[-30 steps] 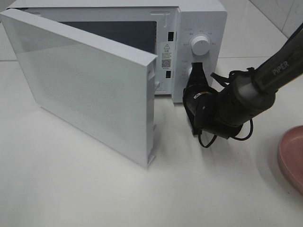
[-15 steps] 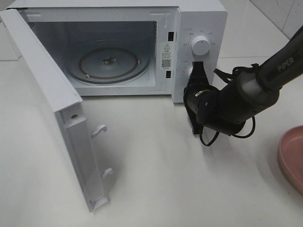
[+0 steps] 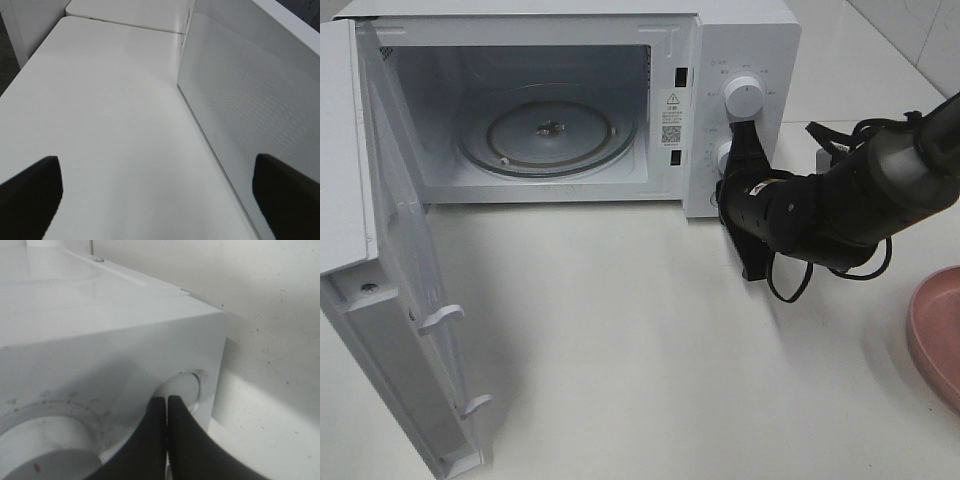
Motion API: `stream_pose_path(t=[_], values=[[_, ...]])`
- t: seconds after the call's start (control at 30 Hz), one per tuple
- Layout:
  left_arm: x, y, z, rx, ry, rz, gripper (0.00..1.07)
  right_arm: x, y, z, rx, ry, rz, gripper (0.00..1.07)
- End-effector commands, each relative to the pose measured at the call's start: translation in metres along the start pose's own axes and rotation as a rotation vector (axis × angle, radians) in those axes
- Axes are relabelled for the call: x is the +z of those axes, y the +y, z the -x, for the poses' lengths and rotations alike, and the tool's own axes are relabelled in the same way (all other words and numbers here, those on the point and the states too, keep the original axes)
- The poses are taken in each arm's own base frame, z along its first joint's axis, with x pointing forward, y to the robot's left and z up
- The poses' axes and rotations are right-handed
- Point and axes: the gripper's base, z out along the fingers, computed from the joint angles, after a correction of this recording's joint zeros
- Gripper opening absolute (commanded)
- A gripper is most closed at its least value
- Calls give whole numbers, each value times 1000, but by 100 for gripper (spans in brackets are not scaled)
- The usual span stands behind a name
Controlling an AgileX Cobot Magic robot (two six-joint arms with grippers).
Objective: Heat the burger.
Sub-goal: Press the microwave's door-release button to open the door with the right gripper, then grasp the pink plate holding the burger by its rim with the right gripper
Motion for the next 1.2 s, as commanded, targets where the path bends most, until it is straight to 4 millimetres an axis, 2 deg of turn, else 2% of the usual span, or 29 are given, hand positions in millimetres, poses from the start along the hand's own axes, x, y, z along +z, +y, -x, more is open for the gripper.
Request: stream_pose_path(t=[0.03, 0.33, 0.57, 0.63, 0.67, 0.7, 0.73, 0.77, 0.83, 0.87, 0.9, 0.93, 1.1, 1.17, 1.2], values=[[-2, 0, -1, -2, -29, -2, 98, -6, 11, 0, -47, 26, 45, 0], [-2, 0, -1, -2, -29, -2, 98, -26, -4, 3, -178, 74, -43, 0], [-2, 0, -1, -2, -29, -2, 98, -43, -2, 7, -320, 87, -41, 0], [-2, 0, -1, -2, -29, -2, 98, -52, -1, 8, -427, 110, -57, 0], [-2, 0, -1, -2, -29, -2, 98, -52, -1, 8, -427, 110, -57, 0], [-2, 0, -1, -2, -29, -2, 98, -57, 0, 7, -513, 135, -72, 0], [-2, 0, -1, -2, -29, -2, 98, -57, 0, 7, -513, 135, -72, 0], [-2, 0, -1, -2, -29, -2, 98, -62, 0, 7, -596, 165, -90, 0], [-2, 0, -1, -2, -29, -2, 98, -63, 0, 6, -635, 179, -97, 0], [-2, 0, -1, -2, -29, -2, 98, -67, 1, 5, -739, 215, -111, 0], [-2, 0, -1, -2, -29, -2, 98, -67, 1, 5, -739, 215, -111, 0], [-2, 0, -1, -2, -29, -2, 98, -71, 1, 4, -839, 249, -120, 0], [-2, 0, -1, -2, -29, -2, 98, -79, 0, 2, -1013, 333, -144, 1], [-2, 0, -1, -2, -29, -2, 98, -89, 0, 0, -1189, 423, -148, 2], [-2, 0, -1, -2, -29, -2, 98, -89, 0, 0, -1189, 423, -148, 2]])
